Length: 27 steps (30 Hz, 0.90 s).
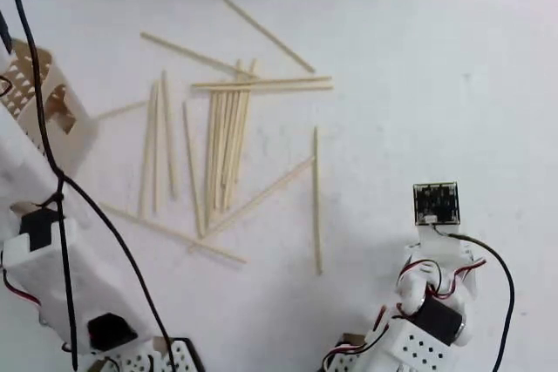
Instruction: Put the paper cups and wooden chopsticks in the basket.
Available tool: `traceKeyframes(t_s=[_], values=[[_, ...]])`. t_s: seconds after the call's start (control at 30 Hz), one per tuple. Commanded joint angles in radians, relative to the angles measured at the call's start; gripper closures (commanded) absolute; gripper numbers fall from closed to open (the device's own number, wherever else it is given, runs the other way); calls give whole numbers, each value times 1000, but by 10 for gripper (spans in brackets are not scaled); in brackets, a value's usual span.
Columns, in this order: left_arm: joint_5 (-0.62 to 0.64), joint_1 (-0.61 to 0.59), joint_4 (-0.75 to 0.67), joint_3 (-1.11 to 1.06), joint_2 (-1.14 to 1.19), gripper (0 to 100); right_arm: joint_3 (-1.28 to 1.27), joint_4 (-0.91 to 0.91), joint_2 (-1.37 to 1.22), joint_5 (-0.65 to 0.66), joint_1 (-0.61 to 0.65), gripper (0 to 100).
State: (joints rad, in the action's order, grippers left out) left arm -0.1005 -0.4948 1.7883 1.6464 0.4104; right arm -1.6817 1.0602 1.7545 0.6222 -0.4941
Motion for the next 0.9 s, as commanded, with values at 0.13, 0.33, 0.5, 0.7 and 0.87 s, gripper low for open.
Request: traceKeyframes(t_s=[0.13, 0.33, 0.5, 0.7, 0.87], values=[[5, 36, 2, -609, -292, 983, -11, -4, 1, -2, -5, 954], [-51, 79, -236, -1100, -740, 982, -11, -4, 1, -2, -5, 954], [-87, 30, -580, -1516, -1023, 982, -11, -4, 1, -2, -8, 954], [-32, -56, -1169, -1926, -1101, 982, -11, -4, 1, -2, -10, 954], [-8, -67, -1382, -2093, -1101, 982, -11, -4, 1, -2, -8, 954]])
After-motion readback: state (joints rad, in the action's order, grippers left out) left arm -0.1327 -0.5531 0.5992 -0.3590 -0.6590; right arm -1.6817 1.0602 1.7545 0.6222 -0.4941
